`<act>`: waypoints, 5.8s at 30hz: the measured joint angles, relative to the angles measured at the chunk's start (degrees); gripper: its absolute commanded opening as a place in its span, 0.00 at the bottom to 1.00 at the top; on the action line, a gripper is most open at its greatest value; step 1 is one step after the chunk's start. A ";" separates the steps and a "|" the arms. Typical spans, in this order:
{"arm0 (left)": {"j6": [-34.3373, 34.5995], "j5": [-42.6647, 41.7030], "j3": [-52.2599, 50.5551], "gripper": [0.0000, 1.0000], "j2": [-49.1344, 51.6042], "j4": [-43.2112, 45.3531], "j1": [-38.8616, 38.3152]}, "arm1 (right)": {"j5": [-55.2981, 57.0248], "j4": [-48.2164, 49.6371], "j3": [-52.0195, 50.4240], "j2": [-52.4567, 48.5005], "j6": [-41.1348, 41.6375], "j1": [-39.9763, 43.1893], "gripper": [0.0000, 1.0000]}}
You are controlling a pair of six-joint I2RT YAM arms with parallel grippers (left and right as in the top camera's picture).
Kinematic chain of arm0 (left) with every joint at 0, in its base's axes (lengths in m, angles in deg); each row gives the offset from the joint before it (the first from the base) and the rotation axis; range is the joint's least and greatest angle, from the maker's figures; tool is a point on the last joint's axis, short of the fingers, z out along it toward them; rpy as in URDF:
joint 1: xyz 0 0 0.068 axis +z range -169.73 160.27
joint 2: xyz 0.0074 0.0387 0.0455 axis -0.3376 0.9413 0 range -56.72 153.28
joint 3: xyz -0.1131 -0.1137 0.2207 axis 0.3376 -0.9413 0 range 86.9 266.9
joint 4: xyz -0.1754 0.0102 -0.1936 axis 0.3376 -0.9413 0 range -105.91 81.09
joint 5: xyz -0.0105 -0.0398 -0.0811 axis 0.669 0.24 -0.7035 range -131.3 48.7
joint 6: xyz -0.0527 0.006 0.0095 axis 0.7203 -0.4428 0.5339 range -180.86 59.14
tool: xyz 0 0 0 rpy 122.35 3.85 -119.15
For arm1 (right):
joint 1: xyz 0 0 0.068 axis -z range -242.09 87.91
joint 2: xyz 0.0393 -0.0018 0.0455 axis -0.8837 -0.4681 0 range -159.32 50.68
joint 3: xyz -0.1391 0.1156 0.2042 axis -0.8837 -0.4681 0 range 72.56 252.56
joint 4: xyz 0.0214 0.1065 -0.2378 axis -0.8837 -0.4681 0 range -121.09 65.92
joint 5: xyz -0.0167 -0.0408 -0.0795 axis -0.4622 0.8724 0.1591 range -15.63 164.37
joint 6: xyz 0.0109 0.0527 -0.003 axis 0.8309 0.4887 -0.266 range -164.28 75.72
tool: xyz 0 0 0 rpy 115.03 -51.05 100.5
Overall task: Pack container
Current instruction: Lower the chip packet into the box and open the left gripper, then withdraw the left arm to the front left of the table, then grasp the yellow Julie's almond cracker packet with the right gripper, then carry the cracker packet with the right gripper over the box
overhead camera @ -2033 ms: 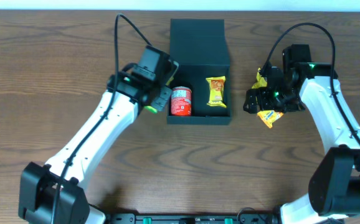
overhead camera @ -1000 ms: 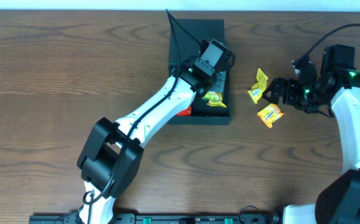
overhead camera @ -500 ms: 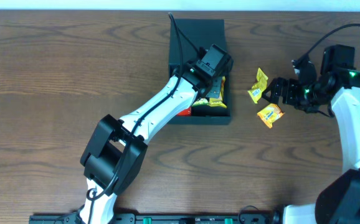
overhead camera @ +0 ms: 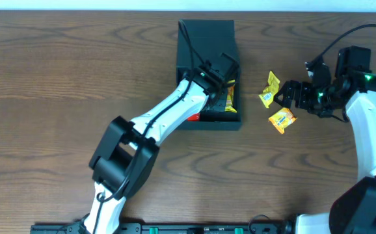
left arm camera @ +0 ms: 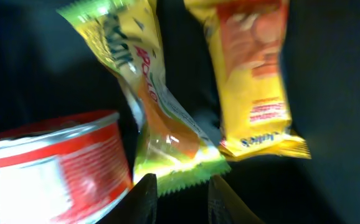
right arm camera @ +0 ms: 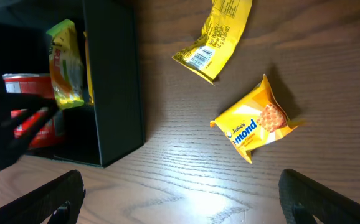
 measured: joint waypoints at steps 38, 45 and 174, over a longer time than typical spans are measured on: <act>-15.08 0.90 0.00 0.29 3.23 0.55 -0.15 | 0.04 0.83 0.00 0.00 -0.04 0.00 0.99; -15.67 0.92 2.36 0.33 2.12 -2.16 -1.29 | 1.97 0.79 0.00 0.00 -0.02 0.00 0.98; -43.45 -16.44 -24.65 0.95 -68.41 -32.65 32.92 | 26.77 -0.26 -0.70 -10.40 14.56 -18.84 0.41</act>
